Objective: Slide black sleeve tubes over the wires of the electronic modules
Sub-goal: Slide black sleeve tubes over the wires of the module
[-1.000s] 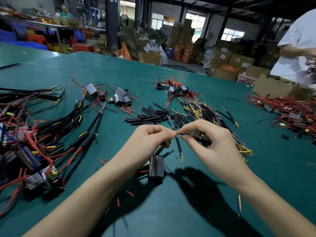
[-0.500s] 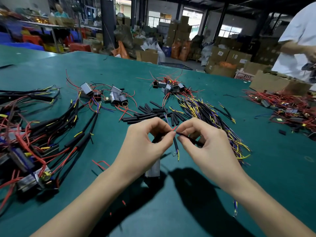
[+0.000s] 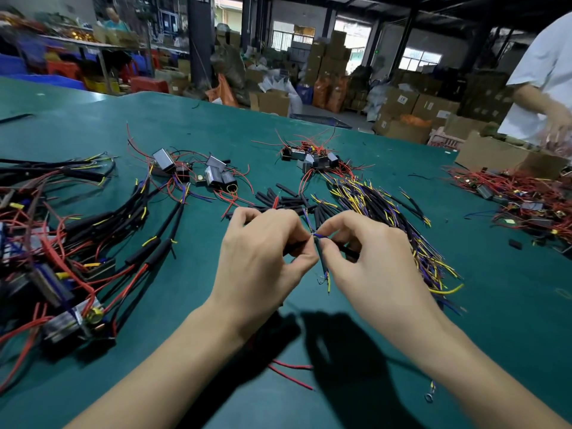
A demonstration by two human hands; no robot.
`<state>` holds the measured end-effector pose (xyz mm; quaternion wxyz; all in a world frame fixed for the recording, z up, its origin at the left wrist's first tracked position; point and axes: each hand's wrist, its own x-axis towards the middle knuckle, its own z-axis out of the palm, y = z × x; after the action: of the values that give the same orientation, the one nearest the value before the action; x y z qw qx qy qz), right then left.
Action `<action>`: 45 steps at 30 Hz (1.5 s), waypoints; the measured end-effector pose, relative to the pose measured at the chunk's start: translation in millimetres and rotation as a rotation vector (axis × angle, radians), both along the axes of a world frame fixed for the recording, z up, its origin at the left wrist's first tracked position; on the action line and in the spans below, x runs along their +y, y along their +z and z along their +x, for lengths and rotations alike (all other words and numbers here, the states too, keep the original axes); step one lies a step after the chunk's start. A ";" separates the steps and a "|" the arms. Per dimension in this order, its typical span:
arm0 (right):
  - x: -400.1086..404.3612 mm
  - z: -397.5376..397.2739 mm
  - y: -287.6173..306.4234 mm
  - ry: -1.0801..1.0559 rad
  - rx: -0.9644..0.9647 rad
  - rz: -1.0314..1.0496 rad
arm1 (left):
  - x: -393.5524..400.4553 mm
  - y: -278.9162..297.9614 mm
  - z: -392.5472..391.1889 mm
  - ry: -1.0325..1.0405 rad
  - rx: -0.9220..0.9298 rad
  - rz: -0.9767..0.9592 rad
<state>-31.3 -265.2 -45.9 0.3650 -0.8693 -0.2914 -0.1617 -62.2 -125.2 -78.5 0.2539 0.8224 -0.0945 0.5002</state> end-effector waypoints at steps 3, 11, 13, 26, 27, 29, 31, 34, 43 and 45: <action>2.5 0.6 5.8 0.026 0.072 0.016 | 4.3 -1.6 2.6 -0.029 -0.059 0.021; -5.5 7.7 14.2 0.235 0.408 0.171 | 10.3 -2.8 4.3 -0.139 -0.044 0.066; -7.6 9.4 12.8 0.263 0.466 0.190 | 10.6 -2.9 4.9 -0.143 -0.046 0.093; -12.1 16.3 4.7 0.422 0.888 0.450 | 9.6 -2.1 7.5 -0.194 -0.082 0.145; -12.9 16.7 4.4 0.423 0.867 0.440 | 9.5 -2.3 7.6 -0.197 -0.081 0.144; -13.1 16.8 4.6 0.415 0.815 0.413 | 9.1 -2.8 7.8 -0.197 -0.082 0.140; -12.0 16.4 4.8 0.416 0.826 0.438 | 8.8 -3.2 8.1 -0.199 -0.088 0.127; -10.1 14.8 5.1 0.405 0.900 0.537 | 7.3 -4.3 8.0 -0.206 -0.096 0.119; -13.8 16.8 4.6 0.441 0.740 0.457 | 5.9 -8.3 9.2 -0.198 -0.102 0.130; -17.4 17.3 5.4 0.465 0.669 0.393 | 5.6 -9.2 9.8 -0.181 -0.102 0.127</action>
<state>-14.0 -282.6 -40.5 0.6240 -0.6993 -0.3087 0.1620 -52.4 -119.5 -87.7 0.2402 0.7986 -0.2125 0.5094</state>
